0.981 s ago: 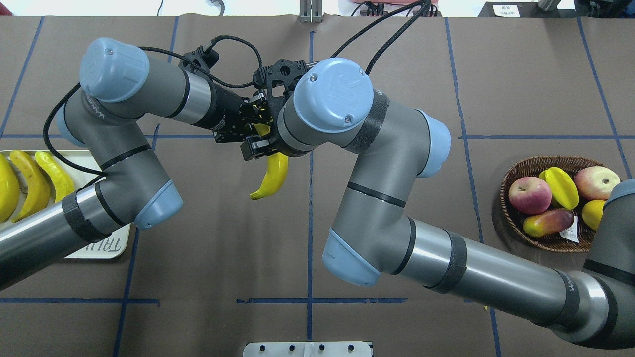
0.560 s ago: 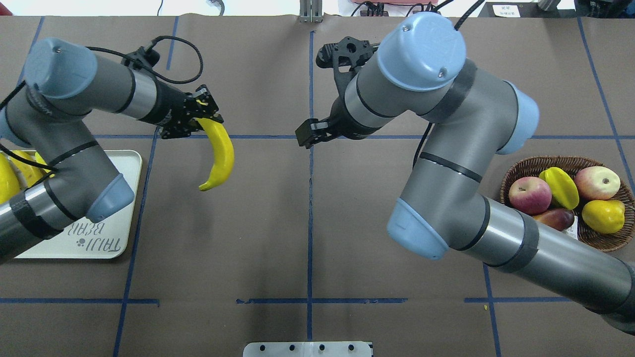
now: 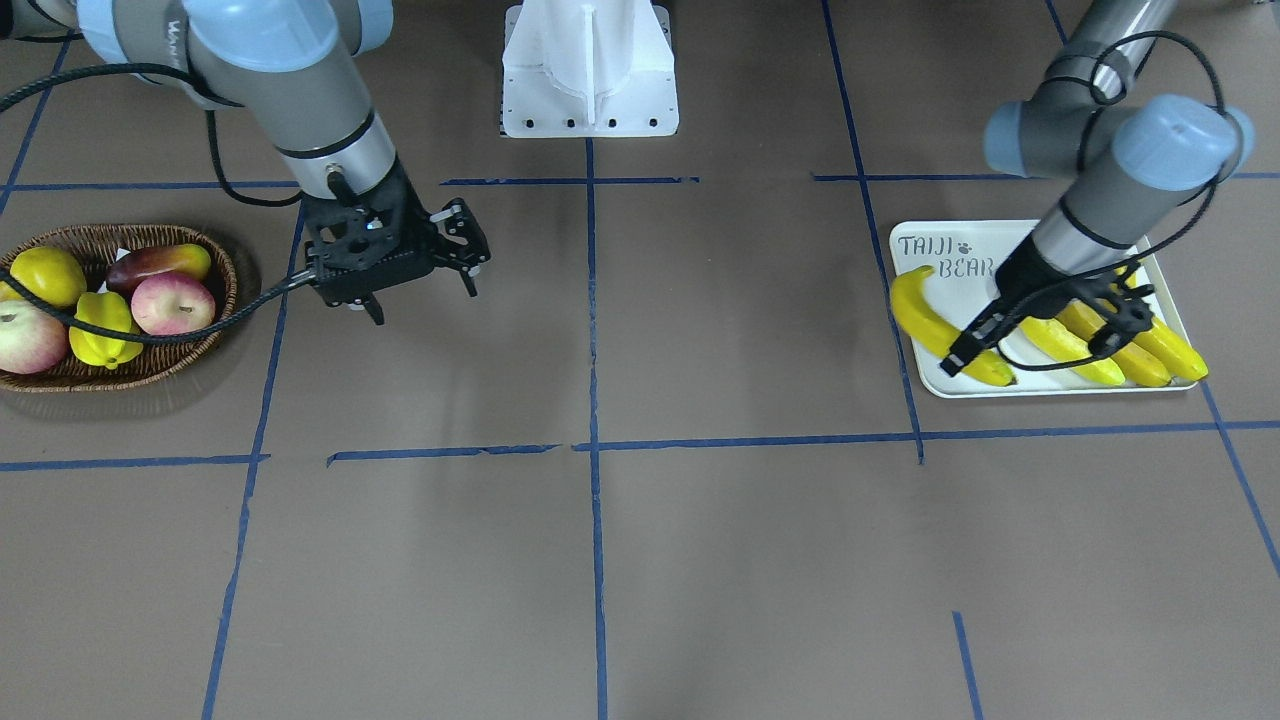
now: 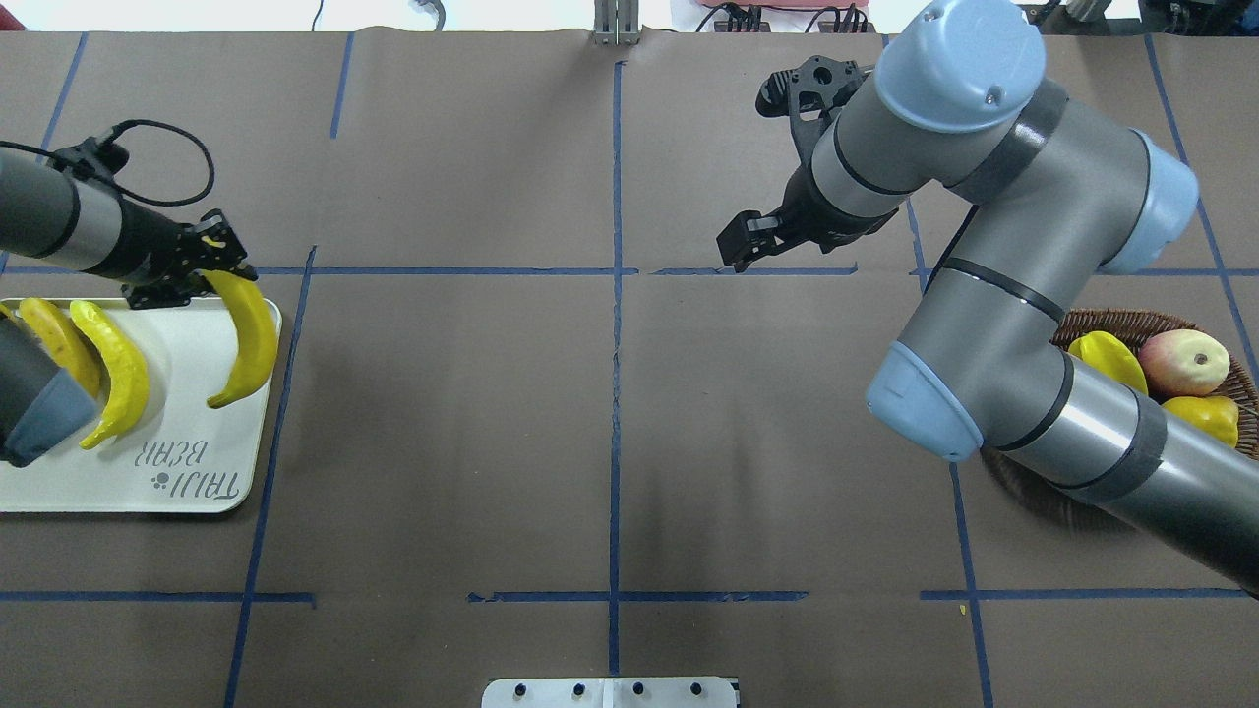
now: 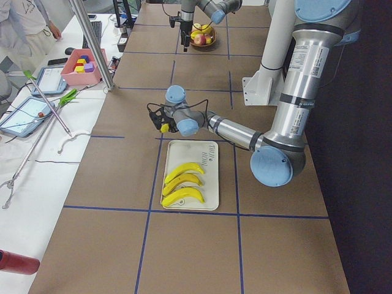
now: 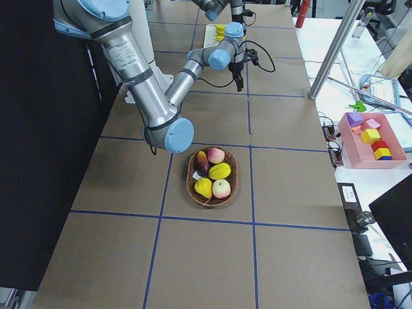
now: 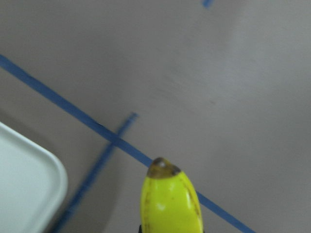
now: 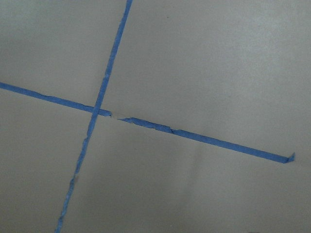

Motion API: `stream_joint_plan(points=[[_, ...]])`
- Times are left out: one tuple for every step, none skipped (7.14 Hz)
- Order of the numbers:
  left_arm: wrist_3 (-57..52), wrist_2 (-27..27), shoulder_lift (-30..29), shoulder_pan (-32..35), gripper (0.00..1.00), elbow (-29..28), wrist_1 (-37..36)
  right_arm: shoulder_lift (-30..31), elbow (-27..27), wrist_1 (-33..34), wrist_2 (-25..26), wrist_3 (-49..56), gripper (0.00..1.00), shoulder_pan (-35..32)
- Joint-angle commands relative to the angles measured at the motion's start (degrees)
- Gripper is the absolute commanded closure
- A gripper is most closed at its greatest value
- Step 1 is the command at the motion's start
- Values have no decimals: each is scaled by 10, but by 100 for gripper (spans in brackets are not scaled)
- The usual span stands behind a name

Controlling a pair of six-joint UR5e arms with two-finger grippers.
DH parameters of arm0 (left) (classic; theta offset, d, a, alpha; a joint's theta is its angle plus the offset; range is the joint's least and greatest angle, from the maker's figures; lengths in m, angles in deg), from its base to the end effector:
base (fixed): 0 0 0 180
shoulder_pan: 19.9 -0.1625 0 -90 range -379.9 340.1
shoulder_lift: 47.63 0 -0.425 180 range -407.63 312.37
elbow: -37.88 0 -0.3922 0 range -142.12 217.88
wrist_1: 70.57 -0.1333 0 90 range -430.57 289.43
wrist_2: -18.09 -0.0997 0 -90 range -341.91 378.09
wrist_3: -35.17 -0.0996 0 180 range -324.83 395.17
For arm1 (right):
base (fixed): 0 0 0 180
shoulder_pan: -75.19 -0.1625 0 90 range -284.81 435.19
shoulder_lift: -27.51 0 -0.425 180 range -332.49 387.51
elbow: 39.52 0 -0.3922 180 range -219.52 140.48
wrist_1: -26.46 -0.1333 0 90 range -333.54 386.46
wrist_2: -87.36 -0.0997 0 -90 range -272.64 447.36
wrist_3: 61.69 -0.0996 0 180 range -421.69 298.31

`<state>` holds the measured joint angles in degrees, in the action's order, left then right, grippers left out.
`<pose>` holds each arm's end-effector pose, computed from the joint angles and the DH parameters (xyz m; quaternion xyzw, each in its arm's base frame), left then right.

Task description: Transfer all bananas from basket to plate

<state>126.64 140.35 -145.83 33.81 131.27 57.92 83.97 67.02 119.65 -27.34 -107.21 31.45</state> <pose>0.2748 -0.5096 0.4819 -0.0470 0.4759 -0.2989 0.8258 -0.3851 -0.4954 0.2050 0.1296 -0.4156 -0.0909 0.8956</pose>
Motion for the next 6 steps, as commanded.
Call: stream_joint_plan(points=[[-83,4,50,10,100,-15,0,6,8,3,-8,13,1,-7],[-86,4,53,10,99,-24,0,7,7,3,-7,13,1,-7],[-89,0,53,10,55,-30,0,5,8,3,-7,13,1,-10],[-125,0,52,15,1,-32,0,6,8,3,-7,13,1,-11],[-158,5,60,35,0,-32,-2,6,8,3,-7,14,1,-15],[-202,37,62,67,0,-29,-7,9,8,8,-8,14,1,-20]])
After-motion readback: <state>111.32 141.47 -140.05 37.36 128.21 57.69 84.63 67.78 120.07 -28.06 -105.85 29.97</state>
